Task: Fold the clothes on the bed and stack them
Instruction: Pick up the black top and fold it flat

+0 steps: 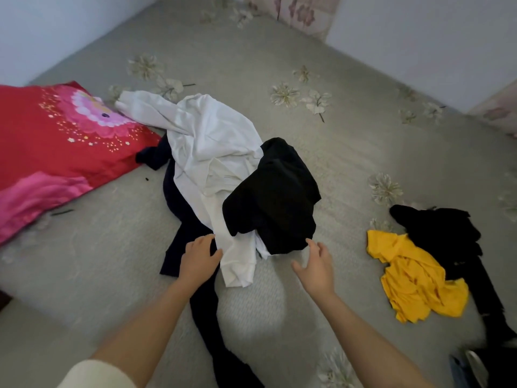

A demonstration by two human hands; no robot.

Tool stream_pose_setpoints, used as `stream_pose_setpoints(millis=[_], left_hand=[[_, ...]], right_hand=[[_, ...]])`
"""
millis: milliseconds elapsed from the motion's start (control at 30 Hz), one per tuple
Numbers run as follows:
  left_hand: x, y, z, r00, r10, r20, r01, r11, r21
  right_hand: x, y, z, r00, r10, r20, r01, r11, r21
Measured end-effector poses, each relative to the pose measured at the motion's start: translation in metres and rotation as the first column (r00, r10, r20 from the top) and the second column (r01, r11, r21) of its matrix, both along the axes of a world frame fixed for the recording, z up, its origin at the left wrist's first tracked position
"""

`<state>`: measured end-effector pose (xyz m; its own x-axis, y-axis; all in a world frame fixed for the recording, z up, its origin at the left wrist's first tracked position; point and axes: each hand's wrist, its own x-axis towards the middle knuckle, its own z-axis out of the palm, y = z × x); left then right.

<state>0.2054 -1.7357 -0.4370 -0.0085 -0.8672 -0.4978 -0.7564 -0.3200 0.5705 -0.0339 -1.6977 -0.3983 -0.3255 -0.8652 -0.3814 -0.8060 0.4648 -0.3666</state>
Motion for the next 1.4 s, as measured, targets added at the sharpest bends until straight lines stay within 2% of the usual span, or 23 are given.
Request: stream_pose_setpoints(millis=[367,467,567,633,667,733,833,933,1133,1200,1300,1400], left_hand=[[-0.038,-0.099,-0.014,1.000,-0.006,0.019,0.007,0.998,-0.060],[-0.049,-0.122,-0.019,0.999,-0.031,0.033,0.034,0.995,-0.095],[-0.062,-0.149,-0.025,0.999,-0.052,-0.002,0.051,0.996,-0.074],[-0.075,-0.160,-0.025,0.985,-0.009,-0.173,0.013,1.000,0.025],[-0.083,-0.162,-0.025,0.957,0.039,-0.288,-0.010,0.995,0.100],[-0.101,-0.157,-0.025,0.913,0.068,-0.403,0.023,0.976,0.216],[-0.126,-0.136,-0.031,0.956,-0.041,-0.292,0.084,0.987,0.134],[-0.137,-0.098,-0.030,0.949,-0.018,-0.314,0.055,0.992,0.111],[-0.124,-0.016,-0.011,0.947,-0.182,-0.265,0.202,0.978,0.050],[-0.124,-0.003,-0.003,0.935,-0.234,-0.267,0.256,0.966,0.048],[-0.127,0.008,0.011,0.901,-0.294,-0.319,0.324,0.945,0.043],[-0.129,0.016,0.024,0.880,-0.335,-0.336,0.363,0.932,0.021]], right_hand=[[-0.014,-0.091,-0.033,0.999,-0.019,0.042,0.016,0.998,0.069],[-0.021,-0.099,-0.041,0.988,-0.074,0.137,0.060,0.993,0.101],[-0.025,-0.102,-0.047,0.885,-0.185,0.427,0.147,0.982,0.120],[-0.024,-0.101,-0.048,0.749,-0.266,0.607,0.212,0.964,0.161],[-0.022,-0.101,-0.047,0.698,-0.306,0.647,0.230,0.952,0.201],[-0.017,-0.099,-0.047,0.648,-0.365,0.668,0.251,0.931,0.265],[-0.014,-0.091,-0.049,0.632,-0.391,0.669,0.284,0.920,0.270],[-0.017,-0.074,-0.047,0.615,-0.436,0.657,0.377,0.894,0.240],[-0.026,-0.038,-0.030,0.458,-0.600,0.656,0.622,0.743,0.245],[-0.023,-0.034,-0.019,0.489,-0.583,0.649,0.603,0.763,0.231],[-0.015,-0.034,-0.008,0.602,-0.517,0.608,0.482,0.843,0.240],[-0.008,-0.035,-0.001,0.701,-0.486,0.521,0.436,0.871,0.227]])
